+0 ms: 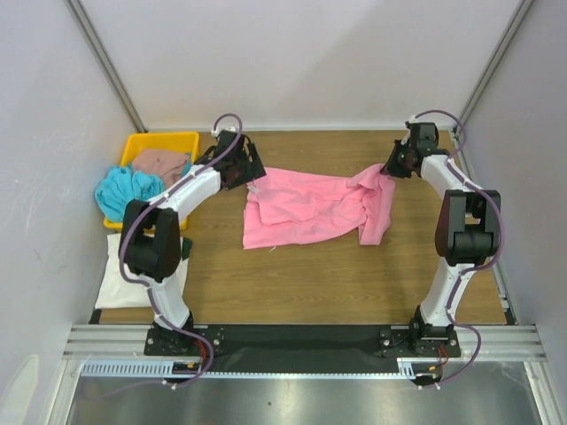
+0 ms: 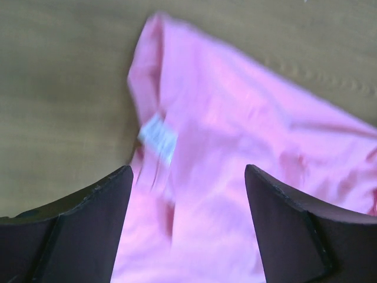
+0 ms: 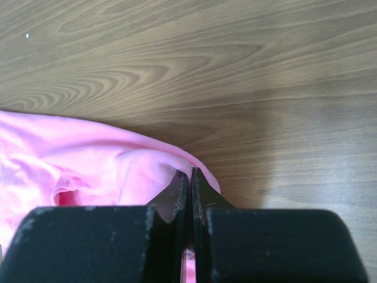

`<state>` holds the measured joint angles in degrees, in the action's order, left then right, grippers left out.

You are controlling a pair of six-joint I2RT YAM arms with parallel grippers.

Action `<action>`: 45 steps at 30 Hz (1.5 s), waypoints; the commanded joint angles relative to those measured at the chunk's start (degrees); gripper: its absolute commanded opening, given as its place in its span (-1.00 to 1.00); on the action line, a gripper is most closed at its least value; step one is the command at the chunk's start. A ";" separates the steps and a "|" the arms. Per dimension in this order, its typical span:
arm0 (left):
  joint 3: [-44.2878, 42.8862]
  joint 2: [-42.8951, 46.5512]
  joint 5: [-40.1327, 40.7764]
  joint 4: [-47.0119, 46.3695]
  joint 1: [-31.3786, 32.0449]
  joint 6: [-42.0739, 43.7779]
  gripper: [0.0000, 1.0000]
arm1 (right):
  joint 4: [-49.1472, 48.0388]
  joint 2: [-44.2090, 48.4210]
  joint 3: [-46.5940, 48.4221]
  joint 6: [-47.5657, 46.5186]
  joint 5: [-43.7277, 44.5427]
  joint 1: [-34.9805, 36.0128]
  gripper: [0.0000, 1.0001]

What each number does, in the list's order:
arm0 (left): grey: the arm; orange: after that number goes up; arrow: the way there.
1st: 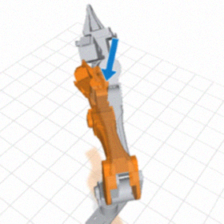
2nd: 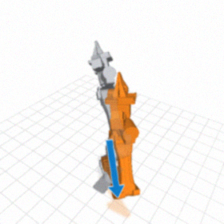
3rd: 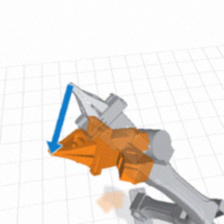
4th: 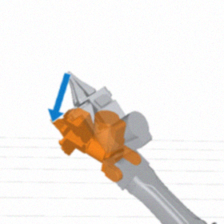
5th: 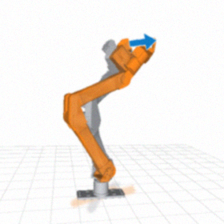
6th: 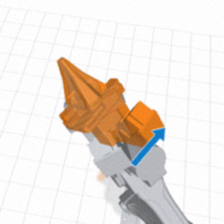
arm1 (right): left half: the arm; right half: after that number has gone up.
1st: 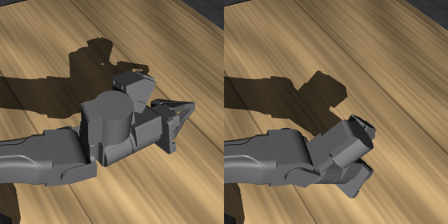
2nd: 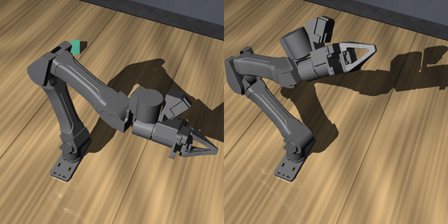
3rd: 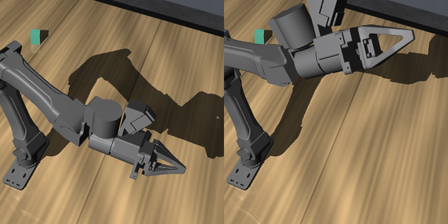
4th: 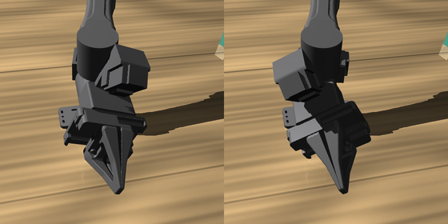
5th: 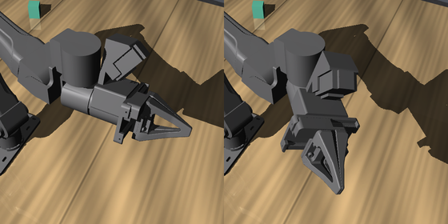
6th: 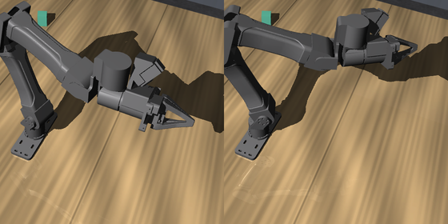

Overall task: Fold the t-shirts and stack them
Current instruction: Flatten the tshirt out

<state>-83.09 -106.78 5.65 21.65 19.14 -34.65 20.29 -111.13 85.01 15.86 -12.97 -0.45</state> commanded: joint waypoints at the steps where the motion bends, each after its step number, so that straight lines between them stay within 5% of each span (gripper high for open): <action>1: 7.73 8.77 -3.45 1.03 0.90 -4.72 0.64 | 0.18 -0.31 2.09 0.05 -0.56 -0.61 -1.00; 10: 19.62 12.13 -11.44 -8.02 3.09 -7.97 0.54 | 1.76 0.04 0.94 -0.21 -0.74 -0.17 -1.00; 28: 19.46 3.87 -11.63 -14.26 4.42 -11.93 0.36 | 7.21 -0.49 3.49 -3.38 0.67 0.01 -1.00; 37: 16.21 0.79 -10.05 -14.71 4.77 -11.75 -0.25 | 7.48 -1.10 4.02 -3.38 0.49 -0.43 -1.00; 40: 14.72 0.79 -9.43 -13.13 4.77 -11.14 -0.95 | 7.30 -1.37 4.20 -3.55 0.58 -0.43 -1.00; 45: 11.46 4.55 -7.68 -8.91 4.68 -8.24 -0.99 | 7.21 -1.72 4.28 -3.55 1.55 -0.43 -1.00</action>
<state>-67.81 -106.13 -4.23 11.18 23.53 -45.34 27.53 -112.49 86.94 13.21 -12.43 -0.60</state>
